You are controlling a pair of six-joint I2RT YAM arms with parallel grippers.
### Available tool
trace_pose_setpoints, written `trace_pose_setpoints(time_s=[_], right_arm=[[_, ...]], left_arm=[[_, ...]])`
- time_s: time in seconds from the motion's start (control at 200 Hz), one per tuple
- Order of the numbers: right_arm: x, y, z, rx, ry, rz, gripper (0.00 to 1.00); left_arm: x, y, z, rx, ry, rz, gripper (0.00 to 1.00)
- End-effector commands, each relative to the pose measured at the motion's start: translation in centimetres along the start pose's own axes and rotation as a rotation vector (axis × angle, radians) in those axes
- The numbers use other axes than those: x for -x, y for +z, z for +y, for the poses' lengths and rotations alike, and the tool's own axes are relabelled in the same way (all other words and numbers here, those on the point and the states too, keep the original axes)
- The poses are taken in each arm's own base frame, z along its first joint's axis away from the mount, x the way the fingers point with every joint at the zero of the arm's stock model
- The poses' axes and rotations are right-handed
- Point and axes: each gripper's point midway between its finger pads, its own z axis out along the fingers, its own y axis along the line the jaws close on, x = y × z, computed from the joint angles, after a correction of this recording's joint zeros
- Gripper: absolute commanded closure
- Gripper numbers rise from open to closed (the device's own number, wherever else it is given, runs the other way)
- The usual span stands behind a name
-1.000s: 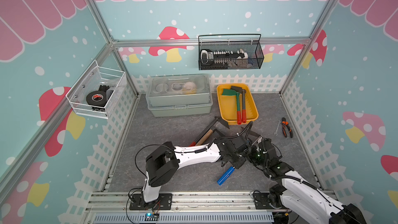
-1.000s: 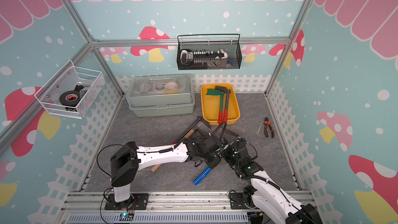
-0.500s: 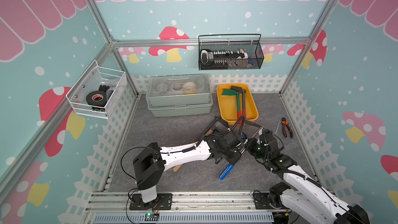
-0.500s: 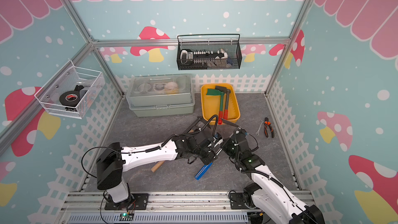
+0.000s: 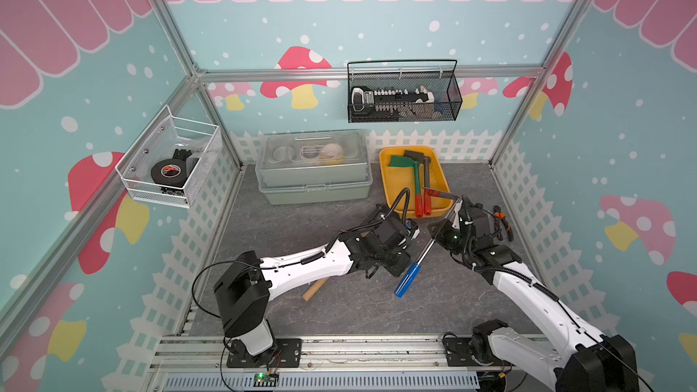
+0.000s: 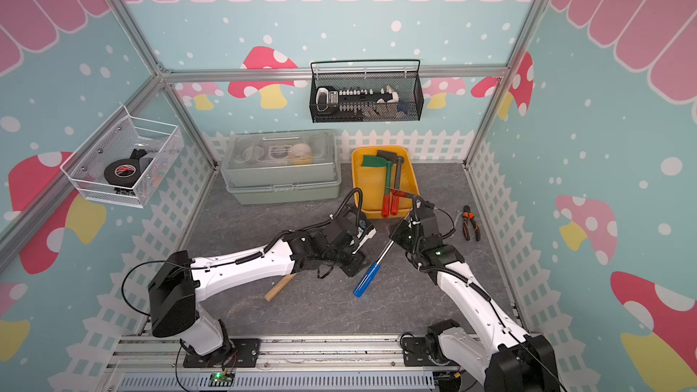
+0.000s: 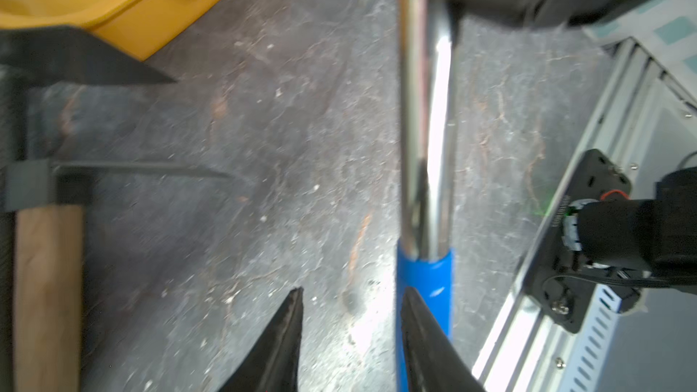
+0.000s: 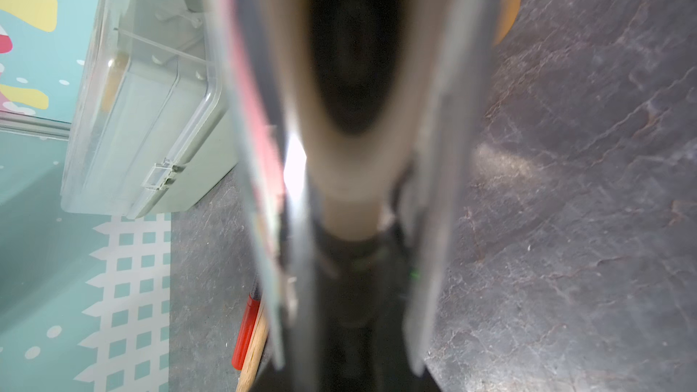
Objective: Put the small hoe into the storage box
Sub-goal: Pick up the hoe from the center of the board, then place the hoe in the storage box.
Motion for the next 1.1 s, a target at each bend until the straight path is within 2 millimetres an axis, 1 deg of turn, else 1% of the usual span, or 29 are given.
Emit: trace_pose_setpoints(time_s=[0.0,0.14,0.28,0.355,0.385,0.46,0.625,0.66,0.7,0.896,0.991,1.096], right_arm=[[2.7,-0.5,2.8,0.085,-0.073,-0.042,0.95],[4.4,0.0,3.8,0.1,-0.104,-0.041,0.94],[5.7,0.6,5.0,0.115,-0.137,-0.028,0.94],[6.1,1.1,5.6,0.127,-0.155,-0.012,0.94],[6.2,1.2,5.8,0.133,-0.162,-0.006,0.94],[6.6,1.6,6.1,0.143,-0.17,0.002,0.94],[7.1,2.1,7.0,0.167,-0.181,0.017,0.95],[7.2,2.1,7.0,0.167,-0.18,0.015,0.95],[7.3,2.1,7.1,0.168,-0.177,0.008,0.95],[7.5,2.2,6.8,0.164,-0.157,-0.012,0.95],[7.4,2.5,7.1,0.188,-0.138,-0.009,0.95],[7.6,2.4,7.2,0.193,-0.132,-0.023,0.95]], left_arm=[[-0.5,-0.6,1.4,0.046,-0.03,-0.003,0.58],[0.4,-1.0,2.0,0.059,-0.046,-0.043,0.55],[1.2,-0.9,2.0,0.043,-0.059,-0.064,0.53],[1.8,-1.0,2.1,0.035,-0.069,-0.082,0.53],[2.0,-1.1,2.2,0.035,-0.075,-0.09,0.5],[2.8,-1.2,2.2,0.02,-0.084,-0.116,0.49],[4.2,-1.3,1.8,-0.045,-0.104,-0.151,0.45],[4.4,-1.3,1.6,-0.06,-0.109,-0.156,0.41],[4.7,-1.2,1.4,-0.076,-0.114,-0.162,0.4],[5.8,-0.4,0.0,-0.17,-0.13,-0.18,0.36],[6.3,0.5,-0.6,-0.21,-0.139,-0.169,0.35],[6.7,1.5,-1.2,-0.245,-0.151,-0.151,0.35]])
